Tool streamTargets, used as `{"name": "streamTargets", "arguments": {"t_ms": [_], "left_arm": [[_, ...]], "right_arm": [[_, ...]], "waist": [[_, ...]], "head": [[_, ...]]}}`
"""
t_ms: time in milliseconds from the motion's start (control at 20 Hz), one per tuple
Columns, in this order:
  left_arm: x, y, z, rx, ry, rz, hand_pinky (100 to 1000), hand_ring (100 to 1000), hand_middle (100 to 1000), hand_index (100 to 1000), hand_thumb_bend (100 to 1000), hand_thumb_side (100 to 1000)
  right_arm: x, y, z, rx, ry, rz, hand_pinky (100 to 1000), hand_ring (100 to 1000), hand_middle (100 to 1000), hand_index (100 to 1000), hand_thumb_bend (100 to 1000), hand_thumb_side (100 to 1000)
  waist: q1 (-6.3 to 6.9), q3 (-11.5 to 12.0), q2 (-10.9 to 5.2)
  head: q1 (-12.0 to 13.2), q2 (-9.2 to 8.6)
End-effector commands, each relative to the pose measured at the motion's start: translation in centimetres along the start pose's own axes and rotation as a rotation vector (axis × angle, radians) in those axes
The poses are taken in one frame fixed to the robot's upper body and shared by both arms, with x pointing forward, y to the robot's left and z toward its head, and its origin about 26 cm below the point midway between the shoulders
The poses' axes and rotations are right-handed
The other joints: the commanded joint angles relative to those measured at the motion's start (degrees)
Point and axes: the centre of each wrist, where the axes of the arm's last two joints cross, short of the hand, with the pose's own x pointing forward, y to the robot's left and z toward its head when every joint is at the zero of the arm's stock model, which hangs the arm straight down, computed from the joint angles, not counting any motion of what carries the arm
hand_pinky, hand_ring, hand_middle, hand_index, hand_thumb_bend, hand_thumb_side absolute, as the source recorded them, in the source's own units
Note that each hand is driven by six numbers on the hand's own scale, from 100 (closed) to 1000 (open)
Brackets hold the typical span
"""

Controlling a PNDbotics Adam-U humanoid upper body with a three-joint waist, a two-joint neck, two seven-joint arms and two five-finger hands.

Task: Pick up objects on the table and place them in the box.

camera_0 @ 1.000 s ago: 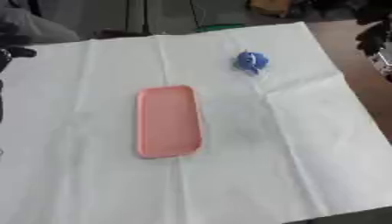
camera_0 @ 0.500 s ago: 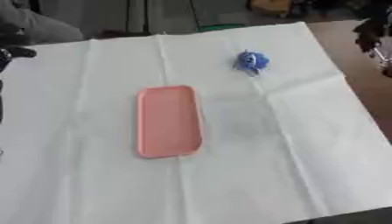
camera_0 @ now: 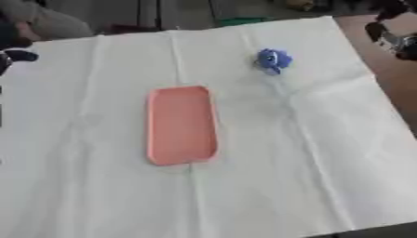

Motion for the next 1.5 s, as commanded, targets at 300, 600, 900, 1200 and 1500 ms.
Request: {"name": "streamTargets", "arguments": {"t_ms": [300,600,900,1200,1500], "left_arm": [[0.9,0.0,-1.0,-0.035,-0.041,-0.007,648,692,668,767,209,882],[1.1,-0.2,-1.3,-0.05,-0.051,0.002,649,692,668,767,208,882],[1.1,-0.6,-1.5,-0.064,-0.06,0.019,649,692,667,766,208,886],[1.2,-1.0,-1.7,-0.082,-0.067,0.033,649,692,667,767,205,887],[1.3,-1.1,-1.9,-0.09,-0.074,0.037,650,693,668,767,203,884]], "right_arm": [[-1.7,-2.9,-2.6,0.04,0.048,0.209,774,726,784,808,342,599],[-2.7,-1.9,-4.2,0.089,0.077,0.286,791,743,784,815,345,603],[-4.3,-0.5,-4.4,0.116,0.164,0.264,781,739,789,815,345,607],[-4.7,0.9,-5.0,0.13,0.19,0.243,776,738,792,814,345,606],[-3.7,1.3,-6.0,0.142,0.139,0.28,786,745,790,817,347,600]], "waist": [[-0.57,1.4,-0.41],[-0.75,3.1,-0.12],[-0.61,5.0,0.48],[-0.33,6.5,0.69],[-0.17,6.9,0.69]], "head": [[-1.2,0.23],[-1.9,0.23],[-2.5,0.23],[-3.3,0.23],[-3.6,0.23]]}}
